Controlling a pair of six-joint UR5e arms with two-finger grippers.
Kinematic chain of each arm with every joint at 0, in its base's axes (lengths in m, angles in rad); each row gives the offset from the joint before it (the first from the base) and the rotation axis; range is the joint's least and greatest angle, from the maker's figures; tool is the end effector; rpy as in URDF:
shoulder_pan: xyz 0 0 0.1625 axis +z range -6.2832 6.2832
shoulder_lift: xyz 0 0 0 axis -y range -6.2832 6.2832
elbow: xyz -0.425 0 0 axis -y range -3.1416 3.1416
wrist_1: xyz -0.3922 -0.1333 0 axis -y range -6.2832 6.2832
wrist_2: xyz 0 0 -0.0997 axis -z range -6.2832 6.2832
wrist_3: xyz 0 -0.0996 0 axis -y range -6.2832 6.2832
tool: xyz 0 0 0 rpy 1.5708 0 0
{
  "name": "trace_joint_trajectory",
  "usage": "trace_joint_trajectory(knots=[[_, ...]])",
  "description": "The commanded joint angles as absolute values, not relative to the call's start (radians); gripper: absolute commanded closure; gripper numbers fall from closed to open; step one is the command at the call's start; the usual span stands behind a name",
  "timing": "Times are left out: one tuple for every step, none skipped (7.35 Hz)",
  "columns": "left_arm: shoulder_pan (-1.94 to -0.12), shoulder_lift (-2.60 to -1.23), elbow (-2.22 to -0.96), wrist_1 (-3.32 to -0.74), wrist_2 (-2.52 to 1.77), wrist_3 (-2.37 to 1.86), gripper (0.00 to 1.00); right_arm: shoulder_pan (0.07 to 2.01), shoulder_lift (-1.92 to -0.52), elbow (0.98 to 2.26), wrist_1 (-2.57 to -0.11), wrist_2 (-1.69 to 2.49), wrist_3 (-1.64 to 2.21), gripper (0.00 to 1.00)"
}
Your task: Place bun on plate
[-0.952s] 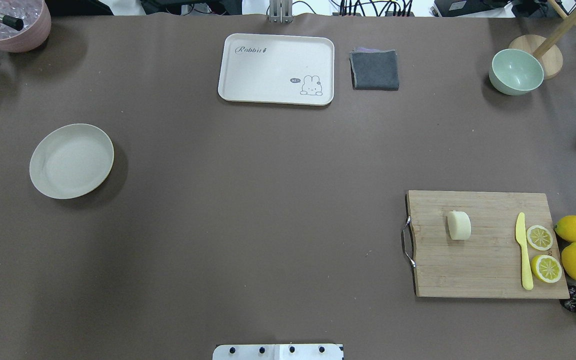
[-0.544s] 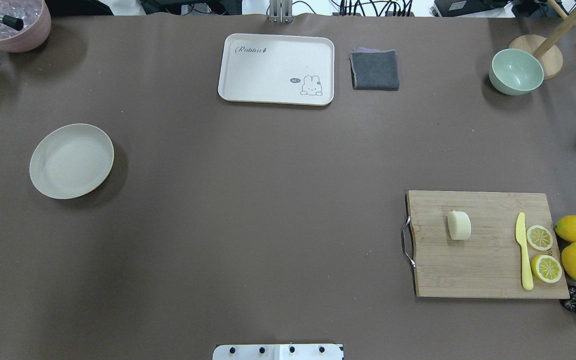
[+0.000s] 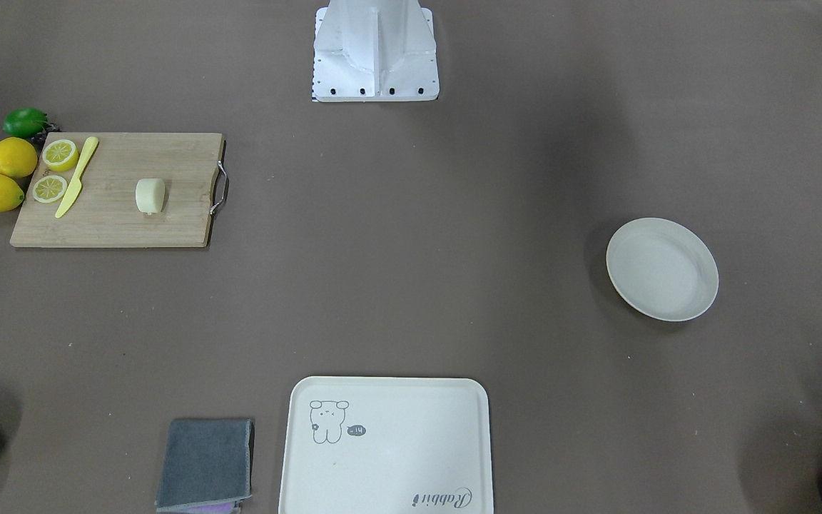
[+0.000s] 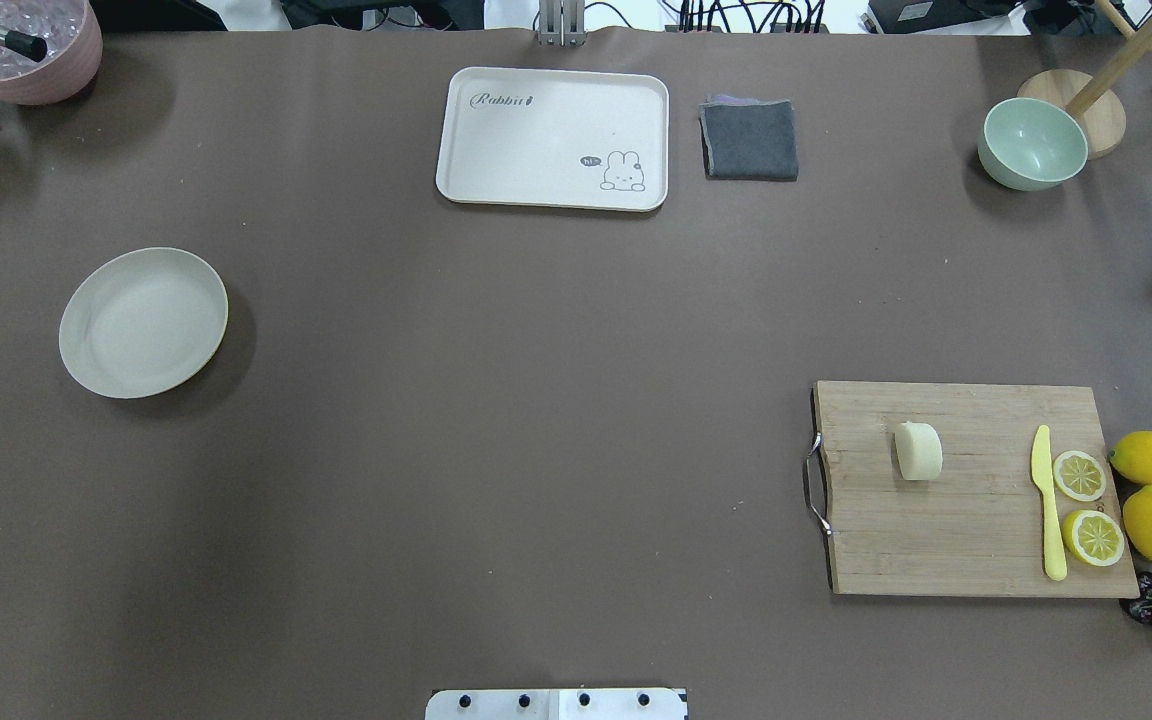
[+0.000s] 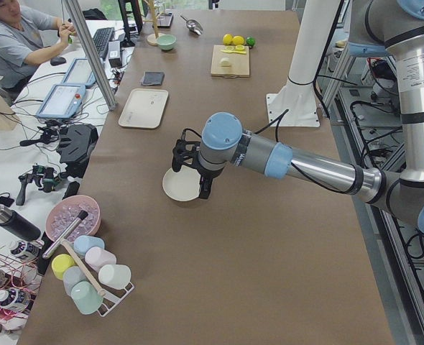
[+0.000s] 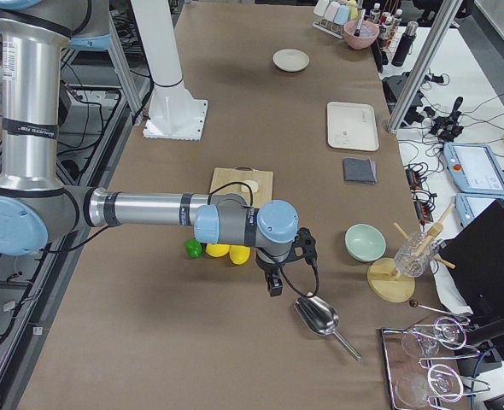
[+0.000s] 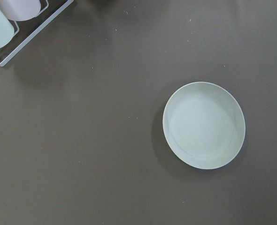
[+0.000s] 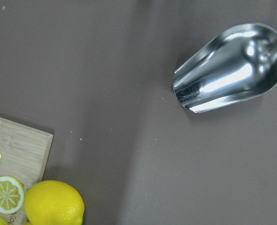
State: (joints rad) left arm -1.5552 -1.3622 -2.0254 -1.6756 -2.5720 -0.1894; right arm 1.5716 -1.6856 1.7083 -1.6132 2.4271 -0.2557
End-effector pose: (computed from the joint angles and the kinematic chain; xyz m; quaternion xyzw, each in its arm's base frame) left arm -0.0431 -0.4052 0.4990 0.1039 0.4858 0.0085 0.8678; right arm 0.0584 -0.4418 0.6430 0.0442 -0.4129 -0.1116 0.9028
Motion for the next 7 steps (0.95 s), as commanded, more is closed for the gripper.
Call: trace_joint_trajectory(knots=[[-1.459,-1.502,-1.764,-1.846,-2.522,-0.202,0.06,1.557,-1.684,1.718,-1.596,2.473,-0.142,0.0],[-1.433,-1.567,-1.659,-1.932,-2.469,-0.245,0.03,1.545,-1.692,1.715,-1.533,2.464,-0.141,0.0],[-1.343,-1.581,-1.629,-2.019,-2.4,-0.305,0.03,1.539,-1.7,1.712,-1.498,2.467,-0.138,0.0],[-1.272,-1.582,-1.623,-2.104,-2.335,-0.416,0.03,1.522,-1.701,1.71,-1.496,2.467,-0.149,0.0],[-1.196,-1.583,-1.615,-2.162,-2.279,-0.51,0.03,1.513,-1.701,1.707,-1.474,2.468,-0.15,0.0],[-1.148,-1.629,-1.576,-2.164,-2.248,-0.553,0.03,1.505,-1.707,1.701,-1.439,2.467,-0.132,0.0],[-1.128,-1.661,-1.522,-2.166,-2.246,-0.56,0.03,1.493,-1.706,1.691,-1.431,2.465,-0.102,0.0]])
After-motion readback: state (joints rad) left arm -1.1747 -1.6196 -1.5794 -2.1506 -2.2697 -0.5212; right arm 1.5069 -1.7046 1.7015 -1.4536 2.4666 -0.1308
